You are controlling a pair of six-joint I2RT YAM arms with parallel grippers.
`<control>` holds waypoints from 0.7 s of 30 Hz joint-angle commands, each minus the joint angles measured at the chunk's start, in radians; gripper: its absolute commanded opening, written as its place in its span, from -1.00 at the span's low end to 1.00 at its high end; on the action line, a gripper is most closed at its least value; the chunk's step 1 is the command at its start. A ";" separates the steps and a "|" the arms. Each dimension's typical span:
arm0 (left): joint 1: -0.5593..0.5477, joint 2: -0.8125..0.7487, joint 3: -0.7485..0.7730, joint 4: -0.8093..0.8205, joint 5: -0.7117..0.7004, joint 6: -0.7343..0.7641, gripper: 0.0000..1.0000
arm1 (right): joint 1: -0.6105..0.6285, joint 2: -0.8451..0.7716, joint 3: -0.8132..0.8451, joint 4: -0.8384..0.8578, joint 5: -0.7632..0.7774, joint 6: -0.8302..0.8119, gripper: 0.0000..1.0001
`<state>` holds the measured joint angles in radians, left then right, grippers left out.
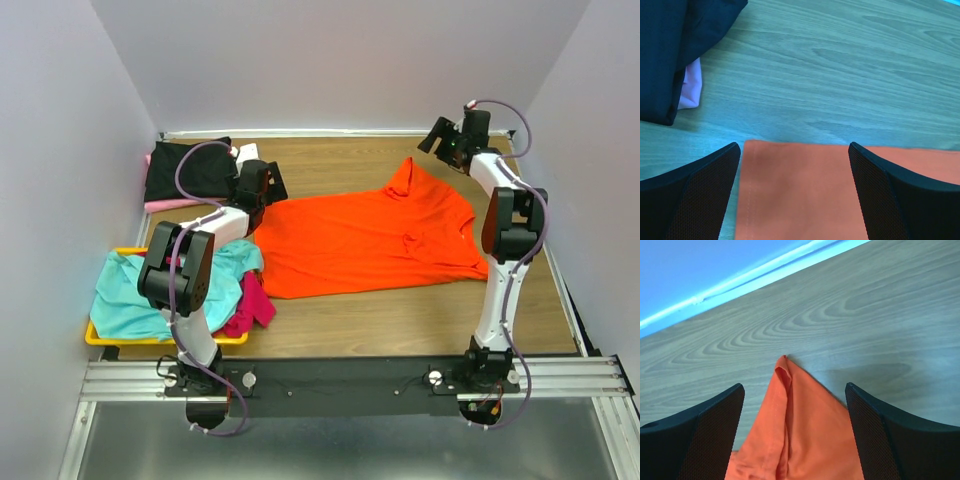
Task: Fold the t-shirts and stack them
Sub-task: Fold the tshirt
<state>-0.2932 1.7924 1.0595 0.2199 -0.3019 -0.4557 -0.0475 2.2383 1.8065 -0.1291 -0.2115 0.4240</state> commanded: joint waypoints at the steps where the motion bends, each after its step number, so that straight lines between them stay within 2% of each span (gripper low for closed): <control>1: 0.020 0.012 0.023 -0.030 0.018 0.026 0.93 | 0.037 0.096 0.097 -0.023 -0.046 -0.034 0.75; 11: 0.031 0.010 0.017 -0.025 0.033 0.026 0.93 | 0.080 0.247 0.244 -0.064 -0.035 -0.041 0.65; 21: 0.037 0.013 0.025 -0.028 0.041 0.032 0.93 | 0.097 0.316 0.317 -0.087 -0.032 -0.050 0.36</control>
<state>-0.2634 1.7992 1.0657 0.1921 -0.2756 -0.4370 0.0399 2.5103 2.0804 -0.1802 -0.2340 0.3901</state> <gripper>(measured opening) 0.965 0.714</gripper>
